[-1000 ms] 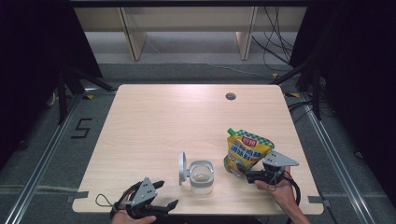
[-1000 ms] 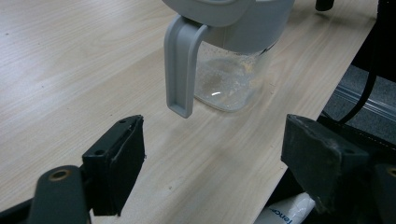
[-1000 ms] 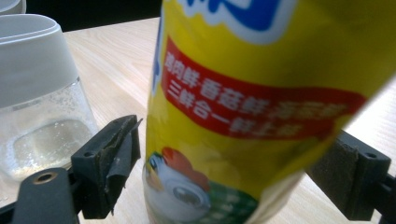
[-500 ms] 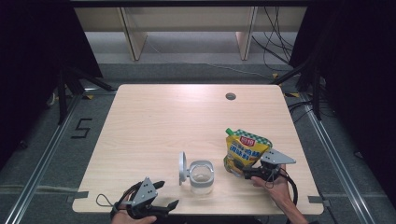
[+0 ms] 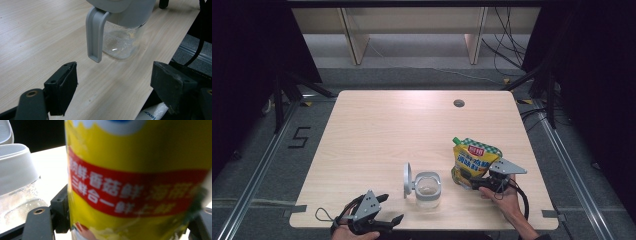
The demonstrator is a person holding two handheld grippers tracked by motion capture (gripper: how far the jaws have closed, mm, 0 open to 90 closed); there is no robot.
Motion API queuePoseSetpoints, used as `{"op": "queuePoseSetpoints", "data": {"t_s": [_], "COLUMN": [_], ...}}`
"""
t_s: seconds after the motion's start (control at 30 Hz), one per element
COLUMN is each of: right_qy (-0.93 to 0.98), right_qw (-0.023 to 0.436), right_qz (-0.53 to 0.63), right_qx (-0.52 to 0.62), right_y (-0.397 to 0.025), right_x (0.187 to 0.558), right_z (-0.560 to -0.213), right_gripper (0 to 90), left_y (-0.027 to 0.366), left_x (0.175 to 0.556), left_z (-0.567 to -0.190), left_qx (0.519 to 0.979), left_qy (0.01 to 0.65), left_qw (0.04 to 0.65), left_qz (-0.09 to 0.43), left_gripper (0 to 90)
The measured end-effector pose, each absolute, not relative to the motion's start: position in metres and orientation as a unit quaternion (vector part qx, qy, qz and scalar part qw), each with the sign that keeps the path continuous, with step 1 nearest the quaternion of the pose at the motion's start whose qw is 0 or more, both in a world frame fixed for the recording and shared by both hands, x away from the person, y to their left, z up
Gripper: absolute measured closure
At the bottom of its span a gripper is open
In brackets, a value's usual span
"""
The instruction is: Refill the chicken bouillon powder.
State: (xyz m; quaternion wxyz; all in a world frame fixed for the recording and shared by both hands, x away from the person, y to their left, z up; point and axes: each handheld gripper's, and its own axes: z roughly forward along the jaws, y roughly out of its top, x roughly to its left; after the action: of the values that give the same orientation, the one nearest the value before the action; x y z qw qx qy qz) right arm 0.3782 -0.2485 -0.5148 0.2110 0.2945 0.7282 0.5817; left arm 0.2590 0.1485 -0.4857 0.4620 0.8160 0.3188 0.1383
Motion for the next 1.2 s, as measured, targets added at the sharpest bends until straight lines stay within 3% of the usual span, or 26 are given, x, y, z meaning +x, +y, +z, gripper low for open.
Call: {"op": "queuePoseSetpoints", "data": {"t_s": [0.5, 0.73, 1.2], "right_qy": [0.731, 0.737, 0.756], "right_qw": [0.187, 0.203, 0.282], "right_qz": [0.574, 0.565, 0.531], "right_qx": [0.317, 0.31, 0.26], "right_y": [-0.246, -0.242, -0.245], "right_x": [0.378, 0.373, 0.358], "right_z": [-0.515, -0.51, -0.484], "right_gripper": [32.4, 35.0, 35.8], "left_y": [0.148, 0.15, 0.153], "left_x": [0.259, 0.259, 0.26], "left_z": [-0.486, -0.485, -0.485], "left_qx": [0.814, 0.818, 0.822], "left_qy": [0.318, 0.314, 0.313], "left_qw": [0.466, 0.462, 0.453], "left_qz": [0.137, 0.14, 0.147], "left_gripper": [21.0, 21.1, 21.1]}}
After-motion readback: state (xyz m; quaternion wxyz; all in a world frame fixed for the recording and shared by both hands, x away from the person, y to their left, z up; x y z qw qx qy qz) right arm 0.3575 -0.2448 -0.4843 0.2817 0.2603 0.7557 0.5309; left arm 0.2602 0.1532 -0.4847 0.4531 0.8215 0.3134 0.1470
